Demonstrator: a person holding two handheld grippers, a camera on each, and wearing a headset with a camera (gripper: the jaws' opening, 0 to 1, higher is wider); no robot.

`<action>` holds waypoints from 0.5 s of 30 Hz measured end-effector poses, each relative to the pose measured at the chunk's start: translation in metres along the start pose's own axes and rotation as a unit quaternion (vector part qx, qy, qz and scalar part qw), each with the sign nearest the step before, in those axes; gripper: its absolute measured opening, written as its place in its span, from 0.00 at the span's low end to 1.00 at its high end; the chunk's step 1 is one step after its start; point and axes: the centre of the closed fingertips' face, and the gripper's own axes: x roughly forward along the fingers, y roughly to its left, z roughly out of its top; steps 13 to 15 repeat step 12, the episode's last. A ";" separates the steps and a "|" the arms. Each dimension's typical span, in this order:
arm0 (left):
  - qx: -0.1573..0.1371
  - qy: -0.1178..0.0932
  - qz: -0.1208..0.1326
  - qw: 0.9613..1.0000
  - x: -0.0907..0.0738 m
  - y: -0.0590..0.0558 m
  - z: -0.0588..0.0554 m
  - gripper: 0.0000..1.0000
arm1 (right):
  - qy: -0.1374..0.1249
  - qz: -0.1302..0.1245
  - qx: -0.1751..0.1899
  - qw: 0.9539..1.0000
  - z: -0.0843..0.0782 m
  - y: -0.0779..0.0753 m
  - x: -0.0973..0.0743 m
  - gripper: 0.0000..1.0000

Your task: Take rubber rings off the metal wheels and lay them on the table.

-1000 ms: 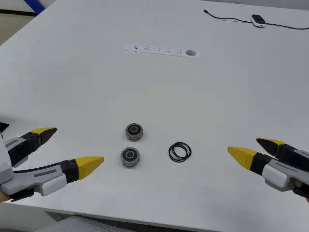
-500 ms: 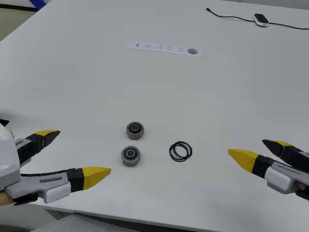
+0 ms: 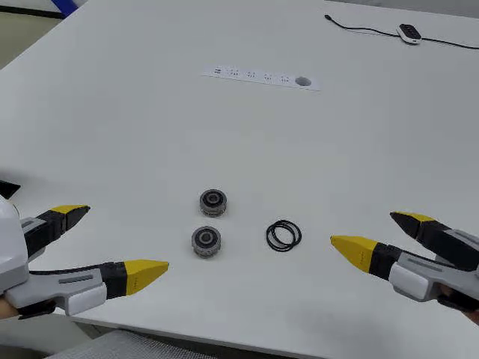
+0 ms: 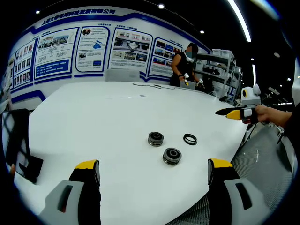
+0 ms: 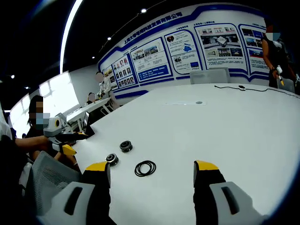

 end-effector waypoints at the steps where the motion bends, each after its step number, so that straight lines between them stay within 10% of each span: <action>1: 0.001 0.001 -0.002 1.000 0.000 -0.001 0.000 0.98 | 0.000 0.000 0.000 1.000 0.000 -0.001 0.000 0.74; 15: 0.006 0.004 -0.004 1.000 0.000 0.000 0.001 0.97 | 0.004 -0.005 0.007 1.000 -0.007 -0.003 0.001 0.74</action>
